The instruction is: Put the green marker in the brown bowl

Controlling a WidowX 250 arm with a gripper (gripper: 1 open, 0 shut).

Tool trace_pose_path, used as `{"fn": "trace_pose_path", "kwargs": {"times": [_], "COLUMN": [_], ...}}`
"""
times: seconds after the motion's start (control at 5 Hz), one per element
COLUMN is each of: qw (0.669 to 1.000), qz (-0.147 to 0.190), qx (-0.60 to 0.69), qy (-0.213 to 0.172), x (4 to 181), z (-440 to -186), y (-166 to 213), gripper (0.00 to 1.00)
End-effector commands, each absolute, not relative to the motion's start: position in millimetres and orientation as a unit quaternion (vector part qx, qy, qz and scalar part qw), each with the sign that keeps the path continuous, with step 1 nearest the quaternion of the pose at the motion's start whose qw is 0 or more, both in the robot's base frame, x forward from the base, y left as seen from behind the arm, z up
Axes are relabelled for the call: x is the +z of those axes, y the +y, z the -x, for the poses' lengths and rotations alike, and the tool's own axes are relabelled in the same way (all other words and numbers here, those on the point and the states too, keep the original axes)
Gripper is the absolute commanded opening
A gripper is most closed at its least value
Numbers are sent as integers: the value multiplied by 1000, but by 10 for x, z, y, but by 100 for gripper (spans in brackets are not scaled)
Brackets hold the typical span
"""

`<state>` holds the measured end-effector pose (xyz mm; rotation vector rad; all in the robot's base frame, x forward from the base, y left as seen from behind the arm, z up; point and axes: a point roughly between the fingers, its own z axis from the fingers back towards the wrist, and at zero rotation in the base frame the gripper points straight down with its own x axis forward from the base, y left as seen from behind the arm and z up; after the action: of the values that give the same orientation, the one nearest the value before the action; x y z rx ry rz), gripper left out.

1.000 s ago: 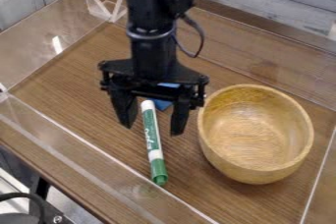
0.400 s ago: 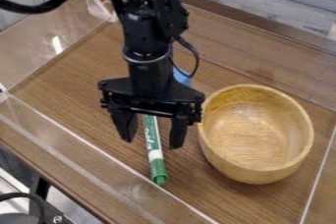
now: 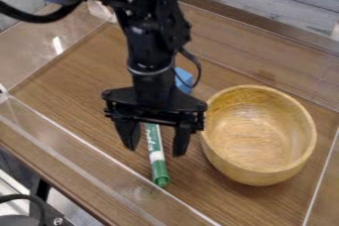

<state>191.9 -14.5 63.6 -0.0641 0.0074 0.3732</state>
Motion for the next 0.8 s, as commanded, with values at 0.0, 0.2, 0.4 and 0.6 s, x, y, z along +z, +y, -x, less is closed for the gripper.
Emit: {"fn": "trace_pose_path", "kwargs": {"times": [0.0, 0.2, 0.4, 0.6], "qw": [982, 981, 981, 980], "qz": [29, 24, 20, 18], "qx": [186, 191, 194, 196], "qy": [-12, -14, -16, -18], "x": [614, 575, 555, 547], "z": [-1983, -1992, -1994, -1993], "y": [-160, -161, -163, -163], "gripper": [100, 100, 100, 100]}}
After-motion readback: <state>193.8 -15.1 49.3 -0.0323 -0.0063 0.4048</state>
